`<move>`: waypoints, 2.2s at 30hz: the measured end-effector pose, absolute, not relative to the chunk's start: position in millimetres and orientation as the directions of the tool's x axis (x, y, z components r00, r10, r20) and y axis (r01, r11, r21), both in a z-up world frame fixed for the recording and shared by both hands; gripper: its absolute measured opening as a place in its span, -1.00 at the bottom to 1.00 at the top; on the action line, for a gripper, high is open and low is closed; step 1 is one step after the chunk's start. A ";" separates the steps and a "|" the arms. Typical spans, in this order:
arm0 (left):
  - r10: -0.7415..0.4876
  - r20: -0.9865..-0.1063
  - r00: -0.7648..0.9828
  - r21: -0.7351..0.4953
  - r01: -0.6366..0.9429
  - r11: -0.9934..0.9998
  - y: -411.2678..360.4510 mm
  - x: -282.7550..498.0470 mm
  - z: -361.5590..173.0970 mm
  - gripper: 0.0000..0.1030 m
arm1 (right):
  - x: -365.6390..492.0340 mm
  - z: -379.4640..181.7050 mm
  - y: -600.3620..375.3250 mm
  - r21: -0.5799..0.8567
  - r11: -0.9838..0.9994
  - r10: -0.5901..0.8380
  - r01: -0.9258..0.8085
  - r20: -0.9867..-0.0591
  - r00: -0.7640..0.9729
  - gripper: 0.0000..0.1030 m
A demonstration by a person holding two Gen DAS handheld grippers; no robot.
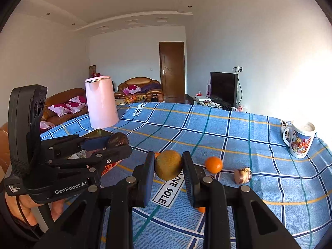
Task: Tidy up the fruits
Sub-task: 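Carry both held fruits over the tin box, then open both tools to drop the fruits into the tin box, then grasp the large orange with the right tool while the left tool grasps a small yellow fruit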
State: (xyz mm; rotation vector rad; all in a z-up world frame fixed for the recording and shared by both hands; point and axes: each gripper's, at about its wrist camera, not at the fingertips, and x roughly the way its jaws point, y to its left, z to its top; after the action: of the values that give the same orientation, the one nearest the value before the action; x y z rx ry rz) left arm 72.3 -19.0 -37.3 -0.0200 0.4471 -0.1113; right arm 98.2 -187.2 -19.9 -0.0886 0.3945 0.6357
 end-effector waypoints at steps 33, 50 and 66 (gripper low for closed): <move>0.108 -0.501 0.859 -0.199 -0.236 0.951 152.0 46.6 -68.4 -0.20 | 100.1 -61.6 21.4 -0.059 0.554 0.656 -0.830 -0.583 0.479 -0.45; 0.065 -0.443 0.894 -0.196 -0.167 0.966 123.4 36.1 -50.5 0.17 | 94.9 -54.7 -14.0 -0.066 0.579 0.660 -0.813 -0.547 0.515 0.24; -0.155 -0.568 0.808 -0.095 0.122 0.988 -10.5 99.3 -61.3 0.27 | 159.6 -76.2 -207.5 0.094 0.860 0.433 -0.502 -0.656 0.619 0.30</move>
State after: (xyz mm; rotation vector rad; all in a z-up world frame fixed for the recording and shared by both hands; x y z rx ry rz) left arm 99.3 -10.5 -61.3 -0.0546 0.6124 -0.1483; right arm 159.6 -207.5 -76.2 -0.1020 0.7262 0.5385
